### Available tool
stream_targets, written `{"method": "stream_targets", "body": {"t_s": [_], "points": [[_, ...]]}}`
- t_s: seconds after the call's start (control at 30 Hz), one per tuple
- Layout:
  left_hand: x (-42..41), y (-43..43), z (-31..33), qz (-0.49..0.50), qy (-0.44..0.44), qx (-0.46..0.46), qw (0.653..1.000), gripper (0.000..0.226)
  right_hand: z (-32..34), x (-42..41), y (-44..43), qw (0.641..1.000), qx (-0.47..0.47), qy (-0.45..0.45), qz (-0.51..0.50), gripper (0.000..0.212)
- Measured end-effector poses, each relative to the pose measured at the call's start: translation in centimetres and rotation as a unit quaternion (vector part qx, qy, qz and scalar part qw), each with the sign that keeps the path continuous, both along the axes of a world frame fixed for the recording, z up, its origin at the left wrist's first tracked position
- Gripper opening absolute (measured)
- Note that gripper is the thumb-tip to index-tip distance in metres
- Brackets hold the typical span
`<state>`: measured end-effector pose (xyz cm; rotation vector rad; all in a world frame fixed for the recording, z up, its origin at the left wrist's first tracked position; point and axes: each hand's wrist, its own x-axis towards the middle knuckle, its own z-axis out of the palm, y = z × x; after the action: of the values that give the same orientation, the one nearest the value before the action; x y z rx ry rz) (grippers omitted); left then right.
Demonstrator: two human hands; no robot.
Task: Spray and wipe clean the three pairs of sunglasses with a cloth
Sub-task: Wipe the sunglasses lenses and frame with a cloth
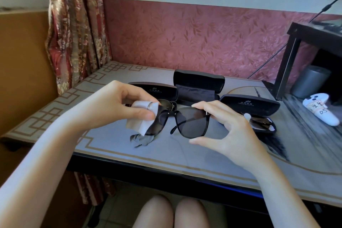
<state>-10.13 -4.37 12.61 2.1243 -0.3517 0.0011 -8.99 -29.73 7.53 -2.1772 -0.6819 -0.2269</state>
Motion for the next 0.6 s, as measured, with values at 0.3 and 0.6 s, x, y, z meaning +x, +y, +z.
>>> {"method": "stream_targets", "body": {"t_s": [0.3,0.6], "points": [[0.4,-1.8,-0.2,0.026,-0.037,0.035,0.998,0.02,-0.3,-0.1,-0.2,1.0,-0.007,-0.021,0.0,0.053],[0.9,-3.3,-0.5,0.04,-0.059,0.045,0.996,0.025,-0.4,0.0,-0.3,0.999,-0.001,-0.033,-0.002,0.051]]}}
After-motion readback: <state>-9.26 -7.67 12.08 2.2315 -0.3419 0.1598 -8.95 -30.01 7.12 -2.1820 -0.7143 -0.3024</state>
